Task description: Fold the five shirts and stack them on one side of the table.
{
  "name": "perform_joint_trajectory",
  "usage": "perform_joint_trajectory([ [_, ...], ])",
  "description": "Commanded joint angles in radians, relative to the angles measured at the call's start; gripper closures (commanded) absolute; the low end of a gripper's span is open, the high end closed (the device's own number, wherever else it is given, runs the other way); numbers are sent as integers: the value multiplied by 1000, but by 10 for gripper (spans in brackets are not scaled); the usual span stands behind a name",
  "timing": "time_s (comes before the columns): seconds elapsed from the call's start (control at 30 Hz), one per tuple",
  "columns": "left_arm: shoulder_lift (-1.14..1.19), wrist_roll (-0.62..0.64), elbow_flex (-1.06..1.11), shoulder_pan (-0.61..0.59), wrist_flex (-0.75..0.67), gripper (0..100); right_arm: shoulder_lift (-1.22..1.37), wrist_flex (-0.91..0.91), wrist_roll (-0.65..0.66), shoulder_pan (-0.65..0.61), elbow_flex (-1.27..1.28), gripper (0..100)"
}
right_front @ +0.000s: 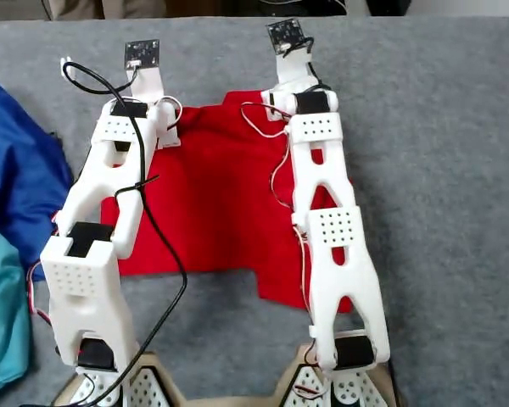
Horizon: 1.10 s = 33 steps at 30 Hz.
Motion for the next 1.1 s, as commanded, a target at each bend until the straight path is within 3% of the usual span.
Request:
perform_joint_trajectory([
  [0.0, -19, -2, -68, -6, 43, 981, -15, 54, -74, -4, -8, 681],
  [0.27, -21, -2, -135, -6, 149, 981, -12, 58, -83, -1, -8, 697],
  [0.47, -22, 5, -195, -6, 224, 981, -12, 48, -83, 1, -10, 892],
  [0.57, -22, 6, -222, -8, 269, 981, -12, 8, -78, 4, -10, 942],
  [0.87, -15, 6, -219, 2, 334, 981, -19, -3, -84, 12, -30, 947],
  [1.07, -19, 2, -229, -3, 414, 981, -42, 98, -86, 42, -183, 947],
])
